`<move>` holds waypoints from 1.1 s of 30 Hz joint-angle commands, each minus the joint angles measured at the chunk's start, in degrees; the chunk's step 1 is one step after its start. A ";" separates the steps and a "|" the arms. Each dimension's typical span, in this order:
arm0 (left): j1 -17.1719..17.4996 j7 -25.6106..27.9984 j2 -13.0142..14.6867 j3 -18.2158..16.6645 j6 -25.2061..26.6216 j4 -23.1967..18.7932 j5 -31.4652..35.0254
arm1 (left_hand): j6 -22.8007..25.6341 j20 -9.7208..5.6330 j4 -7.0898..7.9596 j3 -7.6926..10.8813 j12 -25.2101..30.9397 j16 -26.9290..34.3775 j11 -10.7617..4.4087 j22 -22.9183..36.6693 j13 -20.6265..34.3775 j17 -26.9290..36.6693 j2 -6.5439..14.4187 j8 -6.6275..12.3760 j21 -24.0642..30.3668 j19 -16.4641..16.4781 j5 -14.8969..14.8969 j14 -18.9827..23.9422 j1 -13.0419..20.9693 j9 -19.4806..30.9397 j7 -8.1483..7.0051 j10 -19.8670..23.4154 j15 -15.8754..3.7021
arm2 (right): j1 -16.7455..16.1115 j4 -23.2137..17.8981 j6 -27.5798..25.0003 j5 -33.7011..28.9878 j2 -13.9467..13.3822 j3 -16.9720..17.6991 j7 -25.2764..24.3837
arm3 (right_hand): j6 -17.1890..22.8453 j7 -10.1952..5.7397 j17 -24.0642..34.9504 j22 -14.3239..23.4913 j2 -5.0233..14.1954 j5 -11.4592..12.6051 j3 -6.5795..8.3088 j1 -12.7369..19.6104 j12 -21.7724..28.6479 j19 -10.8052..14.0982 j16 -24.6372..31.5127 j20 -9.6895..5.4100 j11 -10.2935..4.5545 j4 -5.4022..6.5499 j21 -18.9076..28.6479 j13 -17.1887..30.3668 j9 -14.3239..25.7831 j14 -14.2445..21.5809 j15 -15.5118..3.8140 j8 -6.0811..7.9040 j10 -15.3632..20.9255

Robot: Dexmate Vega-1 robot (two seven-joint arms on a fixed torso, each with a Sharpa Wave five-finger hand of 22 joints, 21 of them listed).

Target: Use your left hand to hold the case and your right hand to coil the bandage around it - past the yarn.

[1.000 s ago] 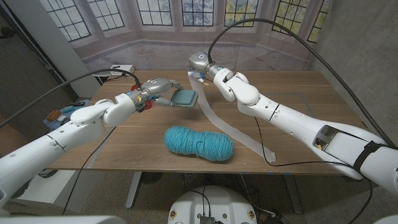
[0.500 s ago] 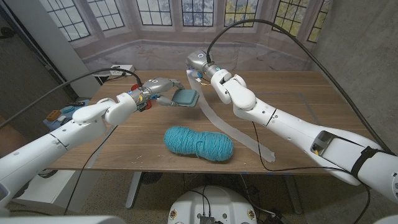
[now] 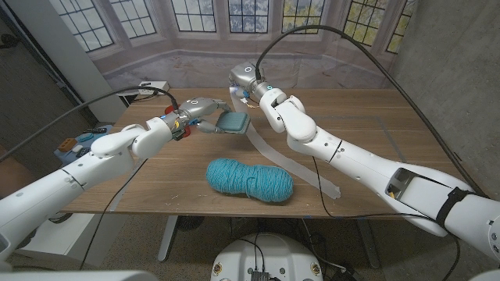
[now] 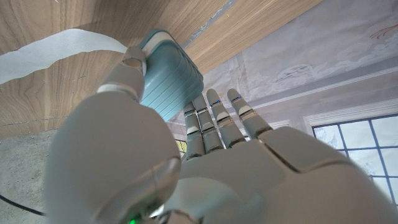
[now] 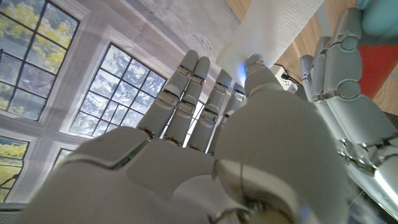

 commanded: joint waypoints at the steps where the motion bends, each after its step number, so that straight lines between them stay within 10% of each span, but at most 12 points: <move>1: 1.56 0.56 1.02 -1.15 0.91 -1.24 -0.28 | 3.78 -0.18 1.04 1.29 0.20 -0.23 -4.35 0.20 0.26 0.19 2.14 18.97 0.06 -0.23 0.39 0.73 -0.72 0.25 -3.31 4.76 0.14 | 0.61 1.03 -1.19 -0.45 1.52 -0.80 -0.07 | 0.18 0.46 0.20 0.15 0.05 0.10 -0.11 1.03 0.31 0.48 -0.01 -3.77 0.01 0.03 0.26 0.30 0.33 0.61 -8.17 -0.11 0.36; 33: -0.15 0.23 -0.69 0.45 0.18 -0.10 0.35 | 3.59 -0.18 1.01 1.10 0.19 -0.21 -4.13 0.20 0.37 0.16 2.32 19.41 0.10 -0.24 0.41 0.75 -0.59 -0.06 -3.22 4.77 0.22 | 2.73 -3.06 -7.24 -4.76 2.19 -1.08 7.21 | 0.19 0.60 0.61 0.18 0.18 0.03 -0.43 1.42 0.31 0.54 -0.29 -3.56 0.36 0.16 0.22 0.59 0.43 0.70 -8.03 -0.40 0.55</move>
